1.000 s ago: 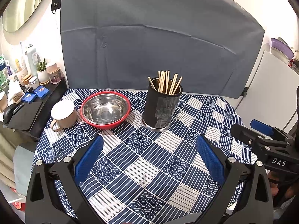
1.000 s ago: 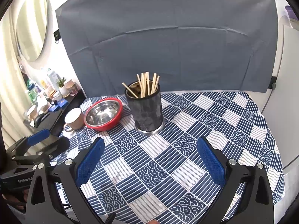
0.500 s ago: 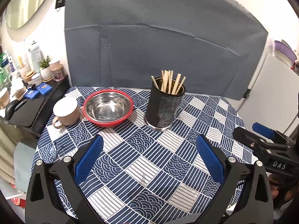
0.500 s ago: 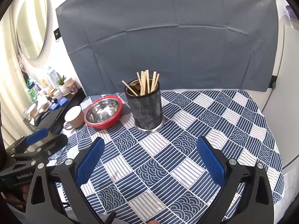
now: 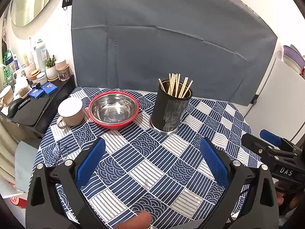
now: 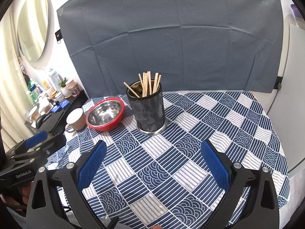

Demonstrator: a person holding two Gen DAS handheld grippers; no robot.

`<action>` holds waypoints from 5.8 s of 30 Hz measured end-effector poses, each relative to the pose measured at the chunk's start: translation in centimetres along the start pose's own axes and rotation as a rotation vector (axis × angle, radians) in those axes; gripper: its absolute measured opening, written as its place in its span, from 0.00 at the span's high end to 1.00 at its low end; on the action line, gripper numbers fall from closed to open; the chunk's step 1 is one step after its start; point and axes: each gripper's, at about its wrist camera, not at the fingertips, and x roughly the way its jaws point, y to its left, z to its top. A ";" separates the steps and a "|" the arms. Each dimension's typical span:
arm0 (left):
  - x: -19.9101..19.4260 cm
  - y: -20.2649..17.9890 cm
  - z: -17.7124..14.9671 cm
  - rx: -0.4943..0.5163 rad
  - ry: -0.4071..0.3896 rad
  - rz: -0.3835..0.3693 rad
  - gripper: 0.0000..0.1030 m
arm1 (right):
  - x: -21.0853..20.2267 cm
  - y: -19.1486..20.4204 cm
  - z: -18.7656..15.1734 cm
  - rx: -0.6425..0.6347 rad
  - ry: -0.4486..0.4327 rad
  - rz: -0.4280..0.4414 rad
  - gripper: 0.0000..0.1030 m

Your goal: Organize utensils

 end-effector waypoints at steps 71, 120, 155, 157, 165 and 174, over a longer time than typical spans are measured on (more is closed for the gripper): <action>0.3 -0.5 -0.2 0.023 0.008 0.040 0.06 | 0.5 0.0 0.3 -0.021 0.014 0.026 0.08; 1.1 -0.5 -0.5 0.050 0.062 0.082 0.06 | 0.3 0.0 0.1 -0.018 0.023 0.011 0.08; 1.8 -0.1 -0.8 0.039 0.108 0.101 0.06 | 1.0 0.0 -0.6 -0.011 0.063 0.010 0.08; 1.9 0.0 -0.8 0.035 0.114 0.102 0.06 | 1.1 -0.1 -0.6 -0.006 0.067 0.007 0.08; 2.8 -0.2 -1.0 0.047 0.158 0.117 0.06 | 1.8 -0.5 -0.8 0.010 0.106 -0.008 0.08; 2.4 -0.5 -0.9 0.060 0.136 0.120 0.06 | 1.9 -0.5 -1.0 0.009 0.112 -0.007 0.08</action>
